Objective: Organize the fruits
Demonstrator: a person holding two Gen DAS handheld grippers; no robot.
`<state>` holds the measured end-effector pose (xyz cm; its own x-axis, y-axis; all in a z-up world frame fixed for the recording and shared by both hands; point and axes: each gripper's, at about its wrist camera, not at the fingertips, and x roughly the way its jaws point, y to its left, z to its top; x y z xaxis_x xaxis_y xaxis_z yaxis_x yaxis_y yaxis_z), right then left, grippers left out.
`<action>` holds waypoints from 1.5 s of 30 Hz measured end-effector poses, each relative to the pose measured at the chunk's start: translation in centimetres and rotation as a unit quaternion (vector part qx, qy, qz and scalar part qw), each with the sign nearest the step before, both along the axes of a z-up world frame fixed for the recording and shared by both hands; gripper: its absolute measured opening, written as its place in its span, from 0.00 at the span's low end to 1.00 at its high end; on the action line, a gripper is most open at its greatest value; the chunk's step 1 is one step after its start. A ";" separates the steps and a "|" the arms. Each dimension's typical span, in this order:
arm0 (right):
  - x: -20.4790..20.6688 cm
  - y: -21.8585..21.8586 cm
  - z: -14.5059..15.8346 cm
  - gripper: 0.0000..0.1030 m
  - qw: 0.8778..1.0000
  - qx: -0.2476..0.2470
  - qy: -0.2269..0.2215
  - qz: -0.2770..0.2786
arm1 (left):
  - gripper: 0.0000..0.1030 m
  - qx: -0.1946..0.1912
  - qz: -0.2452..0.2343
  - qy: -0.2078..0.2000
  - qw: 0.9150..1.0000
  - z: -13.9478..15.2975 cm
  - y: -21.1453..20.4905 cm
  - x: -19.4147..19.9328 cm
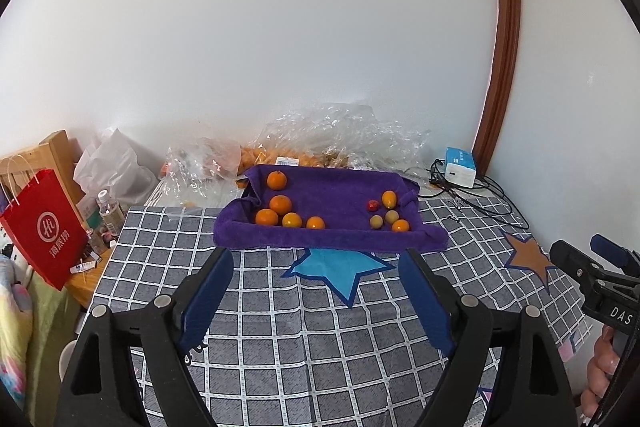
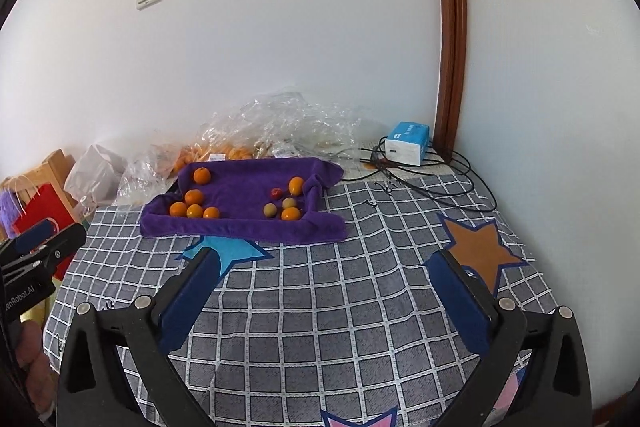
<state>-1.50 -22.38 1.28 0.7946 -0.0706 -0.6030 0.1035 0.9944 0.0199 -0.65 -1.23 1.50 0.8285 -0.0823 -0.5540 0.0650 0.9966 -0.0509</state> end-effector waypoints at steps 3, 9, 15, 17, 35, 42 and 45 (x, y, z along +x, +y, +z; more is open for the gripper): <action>0.0 0.0 0.0 1.00 1.000 -0.004 0.000 -0.002 | 0.81 0.001 0.001 0.001 1.000 0.0 0.0 0.0; 0.0 0.0 -0.2 1.00 1.000 -0.004 0.001 -0.001 | 0.81 0.002 0.002 0.001 1.000 -0.1 0.0 0.0; 0.0 0.0 -0.2 1.00 1.000 -0.006 0.001 -0.002 | 0.81 0.002 0.001 0.002 1.000 -0.1 0.0 0.0; -0.1 0.0 -0.2 1.00 1.000 -0.006 0.000 -0.001 | 0.81 0.003 0.002 0.002 1.000 -0.2 -0.1 0.0; -0.3 -0.2 -0.1 1.00 1.000 -0.004 -0.002 -0.003 | 0.81 0.004 0.003 0.002 1.000 -0.2 -0.1 0.0; -0.2 -0.4 -0.2 1.00 1.000 -0.004 -0.001 -0.001 | 0.81 0.005 0.004 0.004 1.000 -0.3 -0.1 0.0; -0.3 -0.4 -0.2 1.00 1.000 -0.003 -0.001 0.000 | 0.82 0.005 0.004 0.004 1.000 -0.3 -0.1 -0.1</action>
